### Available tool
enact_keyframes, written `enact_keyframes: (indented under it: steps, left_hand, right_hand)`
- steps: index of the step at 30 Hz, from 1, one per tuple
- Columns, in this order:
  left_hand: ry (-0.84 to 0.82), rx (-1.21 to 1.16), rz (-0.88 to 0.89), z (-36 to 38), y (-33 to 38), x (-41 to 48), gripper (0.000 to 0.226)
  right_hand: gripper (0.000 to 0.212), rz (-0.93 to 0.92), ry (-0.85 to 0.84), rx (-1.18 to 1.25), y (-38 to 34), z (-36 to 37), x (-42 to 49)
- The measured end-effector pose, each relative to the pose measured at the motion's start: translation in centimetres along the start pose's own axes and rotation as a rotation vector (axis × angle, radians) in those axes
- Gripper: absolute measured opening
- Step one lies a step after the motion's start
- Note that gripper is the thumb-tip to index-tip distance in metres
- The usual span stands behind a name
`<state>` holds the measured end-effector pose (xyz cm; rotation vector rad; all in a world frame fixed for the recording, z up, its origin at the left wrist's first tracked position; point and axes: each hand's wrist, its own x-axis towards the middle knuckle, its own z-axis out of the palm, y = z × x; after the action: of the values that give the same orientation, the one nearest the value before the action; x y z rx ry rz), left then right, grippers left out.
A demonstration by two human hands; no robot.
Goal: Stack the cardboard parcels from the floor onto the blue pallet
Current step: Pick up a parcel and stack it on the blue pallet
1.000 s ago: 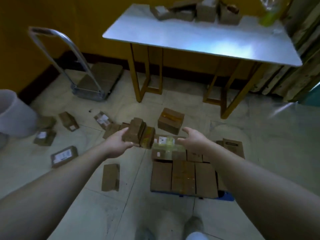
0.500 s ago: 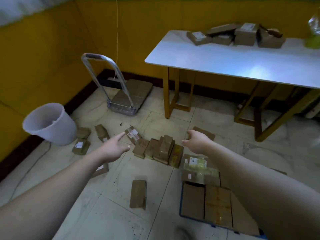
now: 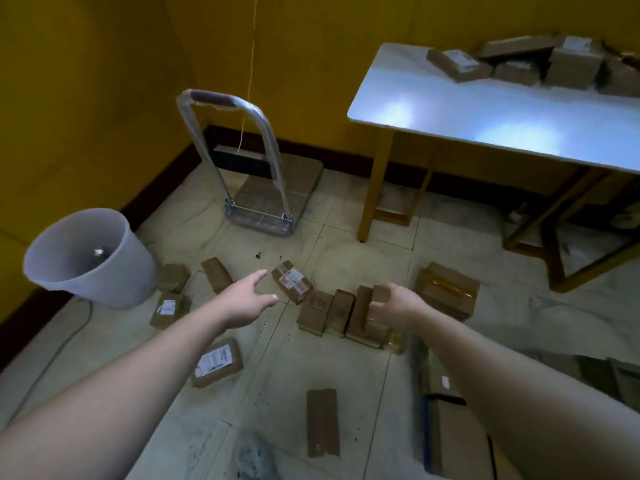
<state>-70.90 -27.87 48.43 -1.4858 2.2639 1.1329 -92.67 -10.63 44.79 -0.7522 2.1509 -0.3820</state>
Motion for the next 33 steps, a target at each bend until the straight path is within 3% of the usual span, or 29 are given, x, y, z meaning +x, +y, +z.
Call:
enact_keyframes:
  steps: [5,10,13,17,22,27,30,33]
  left_hand:
    - [-0.120,-0.019,-0.014,-2.5,-5.0,8.0,0.067]
    - [-0.175,-0.023,-0.049,0.5,-8.2,17.8,0.066]
    - [-0.192,-0.031,-0.103,5.5,-11.0,24.7,0.066]
    - [-0.200,-0.009,-0.155,14.8,-15.4,34.6,0.067]
    - [-0.146,-0.112,-0.219,27.4,-20.9,45.6,0.066]
    - [-0.039,-0.243,-0.247,36.4,-23.7,53.2,0.063]
    - [-0.064,-0.317,-0.243,39.2,-24.4,55.3,0.058]
    - [-0.009,-0.345,-0.279,40.0,-25.0,55.3,0.047]
  right_hand:
    - [0.066,0.072,-0.057,-0.026,-5.0,5.8,5.1]
    - [0.064,0.124,-0.066,0.023,-5.1,9.8,14.0]
    - [0.060,0.142,-0.114,0.012,-2.7,13.4,21.6]
    - [0.035,0.041,-0.185,-0.001,2.5,20.1,32.6]
    - [0.035,-0.006,-0.319,0.109,9.2,30.2,45.2]
    - [0.056,0.059,-0.165,0.128,14.9,37.0,51.9]
    - [0.055,0.070,-0.043,0.142,16.6,39.0,53.3]
    - [0.055,0.080,-0.026,0.169,16.7,39.3,53.0]
